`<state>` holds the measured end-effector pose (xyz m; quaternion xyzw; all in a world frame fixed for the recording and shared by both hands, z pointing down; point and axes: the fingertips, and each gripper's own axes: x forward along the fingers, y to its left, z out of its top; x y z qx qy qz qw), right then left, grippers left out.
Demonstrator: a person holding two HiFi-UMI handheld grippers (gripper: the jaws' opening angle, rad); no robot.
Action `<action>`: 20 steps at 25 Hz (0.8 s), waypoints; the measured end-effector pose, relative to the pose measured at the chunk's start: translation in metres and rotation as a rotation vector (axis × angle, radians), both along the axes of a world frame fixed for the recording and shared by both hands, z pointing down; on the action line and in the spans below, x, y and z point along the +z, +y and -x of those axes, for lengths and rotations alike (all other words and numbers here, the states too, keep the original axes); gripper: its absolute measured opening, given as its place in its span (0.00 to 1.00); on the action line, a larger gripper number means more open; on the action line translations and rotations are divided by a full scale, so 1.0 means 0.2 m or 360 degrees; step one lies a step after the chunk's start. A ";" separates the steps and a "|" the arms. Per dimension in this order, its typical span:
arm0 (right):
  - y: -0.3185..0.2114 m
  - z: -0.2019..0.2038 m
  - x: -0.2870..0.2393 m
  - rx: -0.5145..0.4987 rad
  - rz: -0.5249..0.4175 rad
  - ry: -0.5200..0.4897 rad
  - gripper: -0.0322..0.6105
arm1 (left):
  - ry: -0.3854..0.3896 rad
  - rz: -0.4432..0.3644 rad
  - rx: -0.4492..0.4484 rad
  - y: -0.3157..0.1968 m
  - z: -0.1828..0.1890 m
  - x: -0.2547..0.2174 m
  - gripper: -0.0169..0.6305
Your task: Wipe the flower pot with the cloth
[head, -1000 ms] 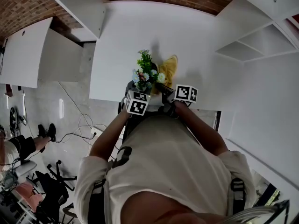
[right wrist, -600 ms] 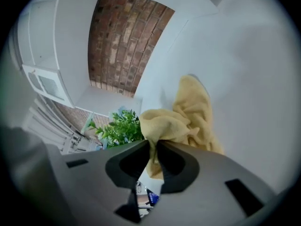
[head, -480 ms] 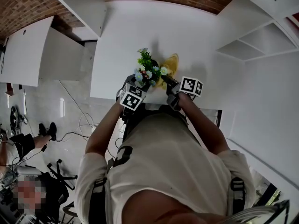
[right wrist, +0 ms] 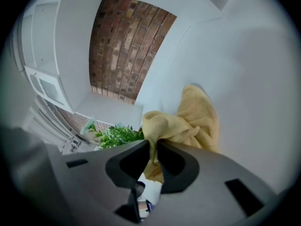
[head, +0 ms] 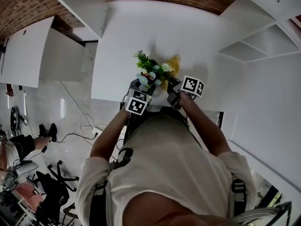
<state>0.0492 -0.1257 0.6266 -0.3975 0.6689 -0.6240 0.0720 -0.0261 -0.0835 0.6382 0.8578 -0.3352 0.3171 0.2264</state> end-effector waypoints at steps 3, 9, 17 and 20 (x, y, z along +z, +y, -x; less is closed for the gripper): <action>0.07 0.01 0.06 -0.0064 0.0031 0.0064 0.15 | 0.0003 -0.0002 0.0042 0.01 0.00 -0.01 0.40; 0.11 0.01 0.11 -0.0091 0.0059 0.0120 0.15 | -0.0048 -0.0158 0.0148 -0.07 0.11 -0.07 0.40; 0.05 -0.01 0.09 -0.0068 0.0057 0.0104 0.15 | -0.0200 -0.0238 0.0589 -0.15 0.18 -0.08 0.46; 0.07 0.00 0.09 -0.0066 0.0068 0.0100 0.15 | -0.0293 -0.0310 0.0689 -0.18 0.14 -0.05 0.46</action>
